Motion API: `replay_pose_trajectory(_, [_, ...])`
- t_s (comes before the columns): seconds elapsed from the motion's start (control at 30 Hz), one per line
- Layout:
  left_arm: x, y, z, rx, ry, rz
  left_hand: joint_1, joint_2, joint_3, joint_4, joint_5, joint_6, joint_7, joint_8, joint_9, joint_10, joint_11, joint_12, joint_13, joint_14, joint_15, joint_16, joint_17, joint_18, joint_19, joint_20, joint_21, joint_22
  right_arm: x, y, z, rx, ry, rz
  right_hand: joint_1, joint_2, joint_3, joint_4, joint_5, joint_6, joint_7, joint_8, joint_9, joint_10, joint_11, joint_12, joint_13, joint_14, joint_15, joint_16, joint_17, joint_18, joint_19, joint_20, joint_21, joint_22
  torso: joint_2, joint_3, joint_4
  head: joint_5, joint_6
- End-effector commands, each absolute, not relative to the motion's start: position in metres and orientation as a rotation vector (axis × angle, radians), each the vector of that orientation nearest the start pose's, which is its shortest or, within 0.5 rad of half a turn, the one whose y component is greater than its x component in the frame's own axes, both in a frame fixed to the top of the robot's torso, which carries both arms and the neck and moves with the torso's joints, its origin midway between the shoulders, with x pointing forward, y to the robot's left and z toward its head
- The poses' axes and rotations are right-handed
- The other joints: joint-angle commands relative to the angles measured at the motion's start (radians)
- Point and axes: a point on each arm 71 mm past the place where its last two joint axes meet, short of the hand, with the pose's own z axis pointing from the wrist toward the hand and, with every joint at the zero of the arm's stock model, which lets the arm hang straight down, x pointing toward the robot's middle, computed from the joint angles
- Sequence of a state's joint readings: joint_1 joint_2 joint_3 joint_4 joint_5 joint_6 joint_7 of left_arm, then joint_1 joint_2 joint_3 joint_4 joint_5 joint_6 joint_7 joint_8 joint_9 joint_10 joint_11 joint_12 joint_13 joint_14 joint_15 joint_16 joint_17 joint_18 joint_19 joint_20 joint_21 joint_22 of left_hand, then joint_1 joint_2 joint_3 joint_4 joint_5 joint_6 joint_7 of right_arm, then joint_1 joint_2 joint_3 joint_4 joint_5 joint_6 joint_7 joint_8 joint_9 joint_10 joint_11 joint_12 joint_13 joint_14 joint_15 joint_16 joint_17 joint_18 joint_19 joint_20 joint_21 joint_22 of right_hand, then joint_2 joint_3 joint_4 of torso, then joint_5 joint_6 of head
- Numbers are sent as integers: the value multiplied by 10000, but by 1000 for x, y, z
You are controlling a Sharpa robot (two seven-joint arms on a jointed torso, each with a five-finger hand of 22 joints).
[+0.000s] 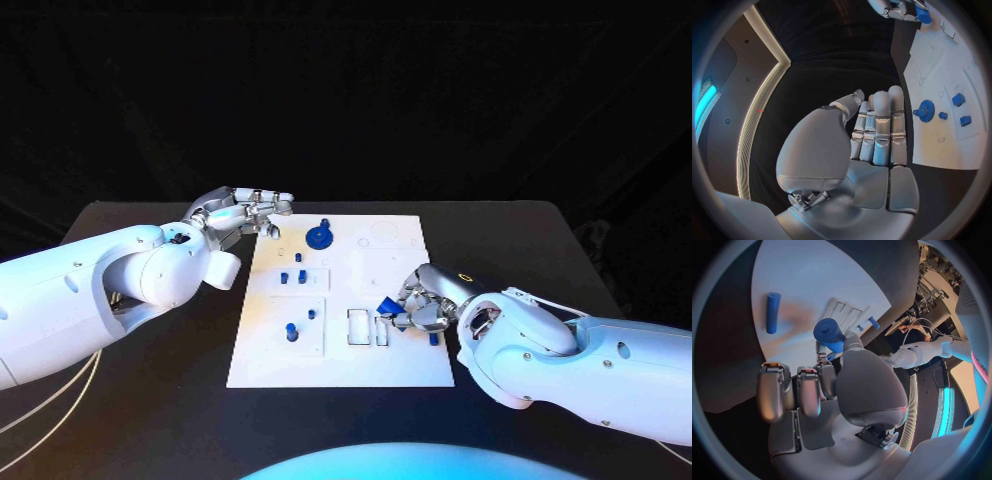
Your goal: Assemble the parts on the task board
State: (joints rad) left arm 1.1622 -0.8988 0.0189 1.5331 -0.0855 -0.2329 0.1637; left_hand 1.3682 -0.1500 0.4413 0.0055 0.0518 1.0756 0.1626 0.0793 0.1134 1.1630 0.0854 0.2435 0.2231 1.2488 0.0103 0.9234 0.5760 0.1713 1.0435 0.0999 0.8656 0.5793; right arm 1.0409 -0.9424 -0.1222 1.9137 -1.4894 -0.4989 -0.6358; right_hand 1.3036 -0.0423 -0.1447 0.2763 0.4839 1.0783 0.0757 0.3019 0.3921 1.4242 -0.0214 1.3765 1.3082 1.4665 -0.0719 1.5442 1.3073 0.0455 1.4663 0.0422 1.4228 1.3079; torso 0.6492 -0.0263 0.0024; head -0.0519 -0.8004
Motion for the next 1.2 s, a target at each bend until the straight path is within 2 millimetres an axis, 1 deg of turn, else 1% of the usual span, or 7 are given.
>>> replay_pose_trajectory(0.03, [485,226,-187,-11627,16334,-14699,-1,86,-75,-8,-12,-50,3,-17,-16,-69,0,51,12,-50,-12,-38,-9,128,51,13,-62,-13,368,-165,-240,2715,18649,5645,-6,188,-29,88,85,311,-264,47,387,64,6,47,398,948,-81,59,2179,-170,563,-90,36,2249,17,-3,30,11,15])
replay_pose_trajectory(0.2, [485,225,-187,-11633,16336,-14715,-1,86,-75,-8,-12,-50,3,-17,-16,-69,0,51,12,-50,-12,-38,-9,128,51,13,-62,-13,369,-154,-242,2722,18996,5945,-191,269,-119,139,130,295,-267,85,458,99,1,59,444,950,-91,64,2189,-173,569,-106,47,2254,24,-9,32,8,-3])
replay_pose_trajectory(0.3, [485,225,-187,-11627,16348,-14736,-1,86,-75,-8,-12,-50,3,-17,-16,-69,0,51,12,-50,-12,-38,-9,128,51,13,-62,-13,371,-146,-247,2553,19451,5984,-490,427,-238,145,45,314,-291,147,550,174,-16,120,551,946,-101,55,2171,-164,554,-117,-6,2243,26,-12,36,7,-7])
replay_pose_trajectory(0.4, [485,224,-187,-11621,16359,-14755,-1,86,-75,-8,-12,-50,3,-17,-16,-69,0,51,12,-50,-12,-38,-9,128,51,13,-62,-13,372,-141,-252,2447,19882,5942,-1003,718,-403,149,-431,349,-312,212,643,252,-31,184,662,943,-113,49,2157,-155,541,-128,-52,2232,32,-5,55,10,-26])
replay_pose_trajectory(0.5, [484,223,-187,-11616,16372,-14770,-1,86,-75,-8,-12,-50,3,-17,-16,-69,0,51,12,-50,-12,-38,-9,128,51,13,-62,-13,373,-136,-256,2309,20220,5892,-1181,835,-502,155,-676,391,-344,271,713,351,-58,294,810,947,-134,59,2178,-158,549,-144,-35,2237,34,-7,53,6,-37])
replay_pose_trajectory(1.1, [484,224,-186,-11620,16396,-14771,-1,86,-75,-8,-12,-50,3,-17,-16,-69,0,51,12,-50,-12,-38,-9,128,51,13,-62,-13,377,-134,-263,2017,20477,5359,-1305,908,-638,150,-754,512,-417,408,832,581,-120,592,1165,956,-183,76,2216,-170,572,-182,26,2254,28,-15,72,32,-114])
replay_pose_trajectory(1.2, [484,224,-186,-11620,16400,-14773,-1,86,-75,-8,-12,-50,3,-17,-16,-69,0,51,12,-50,-12,-38,-9,128,51,13,-62,-13,378,-134,-263,1959,20386,5273,-1541,953,-790,157,-934,506,-429,455,889,587,-134,582,1179,955,-199,76,2215,-170,574,-202,26,2254,28,-19,83,14,-109])
